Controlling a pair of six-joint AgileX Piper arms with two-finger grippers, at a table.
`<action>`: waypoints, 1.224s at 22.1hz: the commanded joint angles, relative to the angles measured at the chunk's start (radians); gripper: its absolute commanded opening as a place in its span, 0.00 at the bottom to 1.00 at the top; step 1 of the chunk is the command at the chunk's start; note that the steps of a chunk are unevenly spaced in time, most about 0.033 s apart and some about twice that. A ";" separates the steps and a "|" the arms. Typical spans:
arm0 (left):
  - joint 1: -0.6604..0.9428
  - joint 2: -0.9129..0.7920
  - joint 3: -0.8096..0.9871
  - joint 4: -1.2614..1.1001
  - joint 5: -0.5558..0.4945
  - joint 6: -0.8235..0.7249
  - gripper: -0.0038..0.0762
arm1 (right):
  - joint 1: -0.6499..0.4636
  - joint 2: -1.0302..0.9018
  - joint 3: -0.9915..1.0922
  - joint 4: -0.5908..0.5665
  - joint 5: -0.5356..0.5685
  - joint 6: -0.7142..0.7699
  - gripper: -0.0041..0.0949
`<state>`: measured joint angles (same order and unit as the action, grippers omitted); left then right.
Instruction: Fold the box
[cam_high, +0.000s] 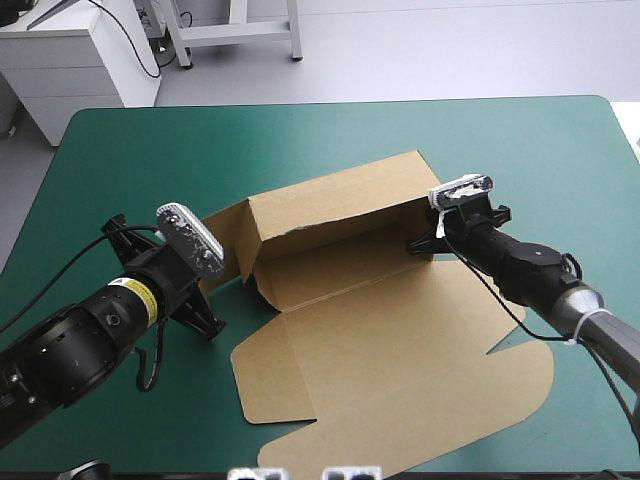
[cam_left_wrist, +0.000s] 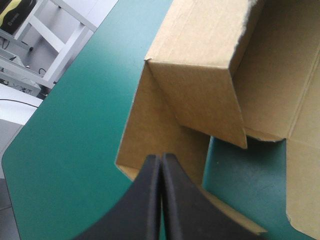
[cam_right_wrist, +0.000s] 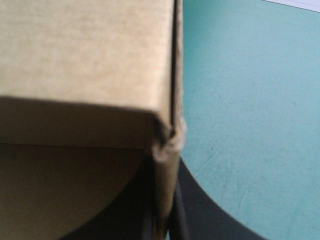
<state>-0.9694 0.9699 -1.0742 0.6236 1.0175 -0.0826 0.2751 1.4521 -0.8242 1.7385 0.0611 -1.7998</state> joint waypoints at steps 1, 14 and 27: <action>0.000 -0.035 -0.032 0.029 -0.010 0.012 0.04 | -0.003 0.023 -0.056 0.056 -0.004 0.038 0.02; 0.107 -0.061 -0.032 0.046 -0.074 0.039 0.07 | -0.003 0.047 -0.059 -0.463 0.193 0.460 0.02; 1.131 -0.059 -0.007 -1.305 -0.271 0.820 0.07 | -0.118 0.083 -0.174 -0.863 0.409 0.961 0.02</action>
<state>0.0775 0.9198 -1.0647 -0.4403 0.8185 0.6560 0.1889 1.5257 -0.9448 1.0268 0.2719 -1.0025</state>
